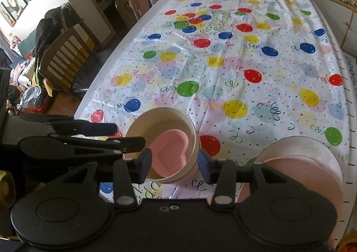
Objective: Organize plates and bowls
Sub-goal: 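Move the left gripper to the stack rim while the right gripper approaches the opposite rim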
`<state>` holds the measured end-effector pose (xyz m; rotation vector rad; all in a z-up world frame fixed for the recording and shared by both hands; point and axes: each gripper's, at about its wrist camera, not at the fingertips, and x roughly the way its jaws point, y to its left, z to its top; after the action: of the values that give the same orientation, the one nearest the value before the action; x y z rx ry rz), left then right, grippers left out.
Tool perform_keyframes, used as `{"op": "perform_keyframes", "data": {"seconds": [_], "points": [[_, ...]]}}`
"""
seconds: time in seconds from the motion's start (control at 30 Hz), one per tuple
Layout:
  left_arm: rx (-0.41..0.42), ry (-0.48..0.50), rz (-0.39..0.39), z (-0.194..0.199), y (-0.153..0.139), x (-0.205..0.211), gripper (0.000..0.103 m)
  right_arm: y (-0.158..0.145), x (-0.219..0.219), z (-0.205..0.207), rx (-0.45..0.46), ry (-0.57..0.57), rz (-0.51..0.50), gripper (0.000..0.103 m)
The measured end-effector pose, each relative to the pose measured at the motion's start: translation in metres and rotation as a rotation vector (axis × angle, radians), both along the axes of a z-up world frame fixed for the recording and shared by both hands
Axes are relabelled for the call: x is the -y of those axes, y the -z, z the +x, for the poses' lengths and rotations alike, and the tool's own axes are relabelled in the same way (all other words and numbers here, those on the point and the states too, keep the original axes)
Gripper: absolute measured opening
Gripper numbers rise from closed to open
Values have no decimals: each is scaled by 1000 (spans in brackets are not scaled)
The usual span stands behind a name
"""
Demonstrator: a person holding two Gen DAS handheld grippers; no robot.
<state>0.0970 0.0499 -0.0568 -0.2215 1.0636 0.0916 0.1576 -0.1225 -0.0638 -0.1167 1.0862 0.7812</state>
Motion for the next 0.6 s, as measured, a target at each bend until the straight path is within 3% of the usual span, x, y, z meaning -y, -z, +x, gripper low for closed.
{"op": "perform_keyframes", "data": {"seconds": [0.23,0.37,0.6], "points": [[20,-32,0,-13,-7,-1,54,-7,9,-6,31,10,9,66],[27,-53,9,-21,-9,-5,67,-11,12,-10,48,16,9,79],[48,-80,-9,-28,-10,-17,76,-13,15,-10,41,59,22,96]]}}
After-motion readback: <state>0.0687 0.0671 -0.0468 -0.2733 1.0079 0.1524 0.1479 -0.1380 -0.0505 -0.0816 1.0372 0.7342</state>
